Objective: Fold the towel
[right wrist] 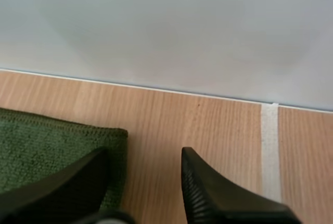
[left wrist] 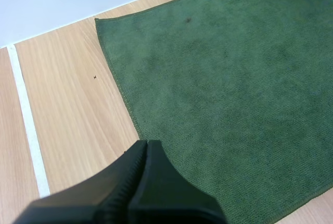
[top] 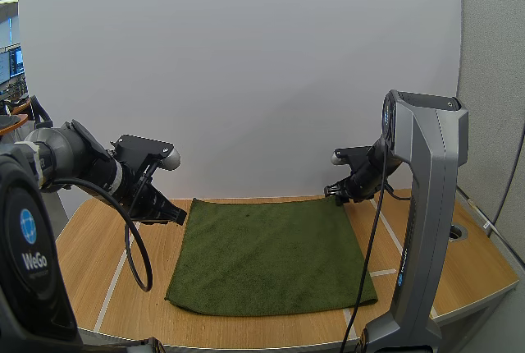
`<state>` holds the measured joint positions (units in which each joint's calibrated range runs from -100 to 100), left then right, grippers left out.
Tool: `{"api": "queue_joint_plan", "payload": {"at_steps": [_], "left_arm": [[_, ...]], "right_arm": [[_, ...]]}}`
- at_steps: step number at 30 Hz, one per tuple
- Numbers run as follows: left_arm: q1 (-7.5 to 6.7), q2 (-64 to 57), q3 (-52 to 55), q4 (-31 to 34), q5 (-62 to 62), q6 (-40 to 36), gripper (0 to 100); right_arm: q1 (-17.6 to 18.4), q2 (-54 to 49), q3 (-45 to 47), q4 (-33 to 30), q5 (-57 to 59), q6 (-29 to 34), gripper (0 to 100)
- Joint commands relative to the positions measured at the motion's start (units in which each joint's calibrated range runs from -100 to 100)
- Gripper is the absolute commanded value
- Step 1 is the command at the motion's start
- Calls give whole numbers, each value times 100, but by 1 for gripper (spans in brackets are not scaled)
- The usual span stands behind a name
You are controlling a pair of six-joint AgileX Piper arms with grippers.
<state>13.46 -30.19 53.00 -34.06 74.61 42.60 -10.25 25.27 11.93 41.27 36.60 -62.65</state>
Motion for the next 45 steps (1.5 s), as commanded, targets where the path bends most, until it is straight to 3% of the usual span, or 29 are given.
{"api": "queue_joint_plan", "payload": {"at_steps": [1, 16, 19, 21, 23, 25, 26, 45], "left_arm": [[-11, -50, -49, -37, 147, -73, 0], [-11, -50, -49, -37, 218, -73, 0], [-11, -50, -49, -37, 218, -73, 0], [-11, -50, -49, -37, 218, -73, 0], [-11, -50, -49, -37, 253, -73, 0], [-11, -50, -49, -37, 295, -73, 0], [-11, -50, -49, -37, 295, -73, 0], [-11, -50, -49, -37, 354, -117, 0]], "right_arm": [[-16, -40, -110, 313, -157, -367, 70], [-16, 267, -169, 481, -59, -441, 70], [-16, 287, -169, 481, 178, -441, 66], [-16, 287, -169, 481, 271, -441, 56], [-16, 287, -169, 481, 309, -441, 35], [-16, 287, -169, 481, 372, -431, 6], [-16, 274, -169, 481, 393, -409, 0], [-16, -543, -169, 471, 1760, -401, 0]]}}
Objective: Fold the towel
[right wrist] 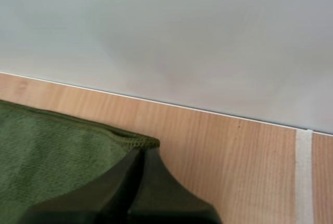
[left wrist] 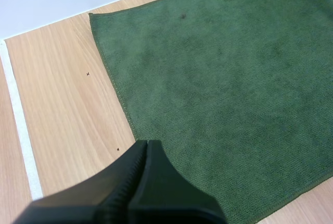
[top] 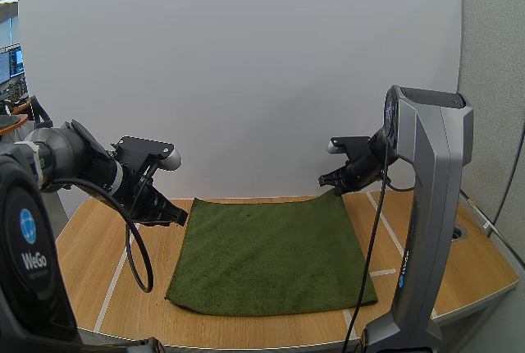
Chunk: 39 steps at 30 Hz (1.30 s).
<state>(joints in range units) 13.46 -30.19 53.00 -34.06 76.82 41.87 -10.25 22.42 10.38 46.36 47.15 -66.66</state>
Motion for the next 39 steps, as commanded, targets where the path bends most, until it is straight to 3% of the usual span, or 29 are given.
{"api": "queue_joint_plan", "payload": {"at_steps": [1, 14, 29, 39], "left_arm": [[-11, -50, -49, -18, 132, -42, 0], [-11, -511, -339, 115, 228, -334, 0], [-11, -1983, -704, 979, 461, -1147, 0], [-11, -2868, -704, 1340, 546, -1557, 0]], "right_arm": [[-16, -258, -14, -38, 872, 0, 0], [64, -261, -14, -38, 2221, -37, 0], [835, -261, -14, 202, 2260, -40, 0], [1317, -261, -14, 303, 1537, -40, 0]]}}
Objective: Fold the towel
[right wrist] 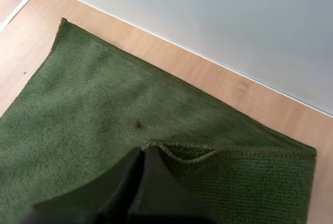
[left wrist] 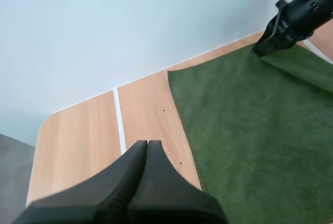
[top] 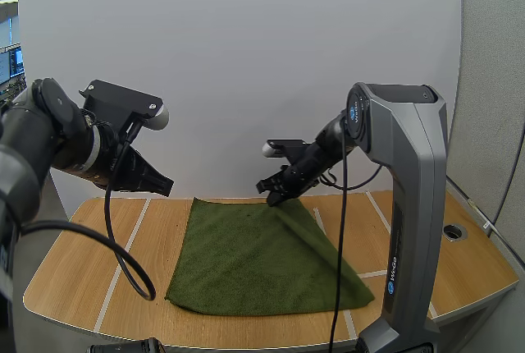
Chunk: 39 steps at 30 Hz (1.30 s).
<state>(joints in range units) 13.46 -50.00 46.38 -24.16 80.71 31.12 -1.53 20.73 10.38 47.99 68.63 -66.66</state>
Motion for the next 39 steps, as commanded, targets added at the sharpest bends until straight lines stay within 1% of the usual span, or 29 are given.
{"api": "queue_joint_plan", "payload": {"at_steps": [1, 5, 13, 20, 28, 39], "left_arm": [[-11, -976, -42, 349, 196, -492, 0], [-11, -1294, -42, 385, 372, -492, 0], [-11, -1872, -42, 766, 469, -492, 0], [-11, -1919, -42, 769, 469, -746, 0], [-11, -1919, -42, 780, 469, -744, 0], [-11, -1919, -42, 973, 469, -826, 0]], "right_arm": [[509, -92, -14, 140, -727, -40, 0], [714, -92, -14, 140, -1174, -73, 0], [1045, -92, -14, 147, -1954, -81, 0], [1237, -92, -44, 147, -2697, -132, 0], [1414, 2, -592, 228, -2653, -132, 0], [1560, 603, -1344, 238, -2497, 75, 0]]}}
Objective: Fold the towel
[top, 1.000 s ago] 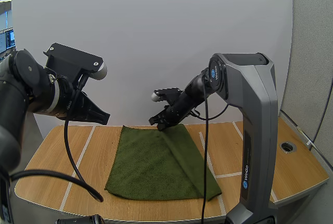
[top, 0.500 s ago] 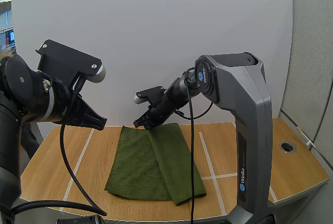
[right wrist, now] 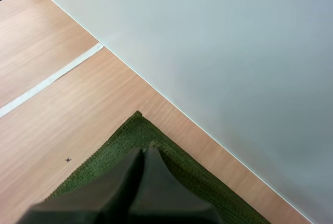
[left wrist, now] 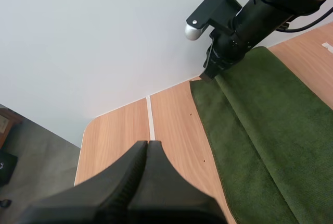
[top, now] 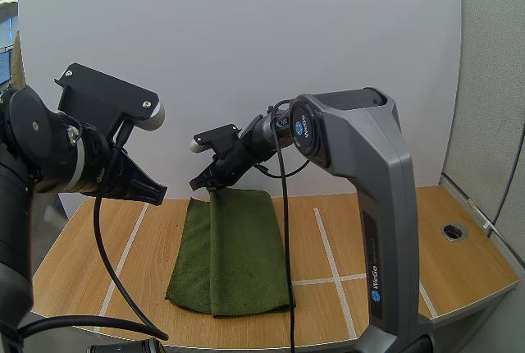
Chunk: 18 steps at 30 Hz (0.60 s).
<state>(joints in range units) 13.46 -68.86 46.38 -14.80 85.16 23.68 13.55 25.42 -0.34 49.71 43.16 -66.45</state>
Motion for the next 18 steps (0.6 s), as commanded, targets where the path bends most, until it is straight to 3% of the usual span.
{"api": "queue_joint_plan", "payload": {"at_steps": [1, 18], "left_arm": [[-11, -33, -42, 44, 23, -82, 0], [-11, -33, -42, 67, 23, -82, 0]], "right_arm": [[61, 185, -335, 67, 48, 103, 0], [88, 103, -579, 339, 828, 156, 0]]}}
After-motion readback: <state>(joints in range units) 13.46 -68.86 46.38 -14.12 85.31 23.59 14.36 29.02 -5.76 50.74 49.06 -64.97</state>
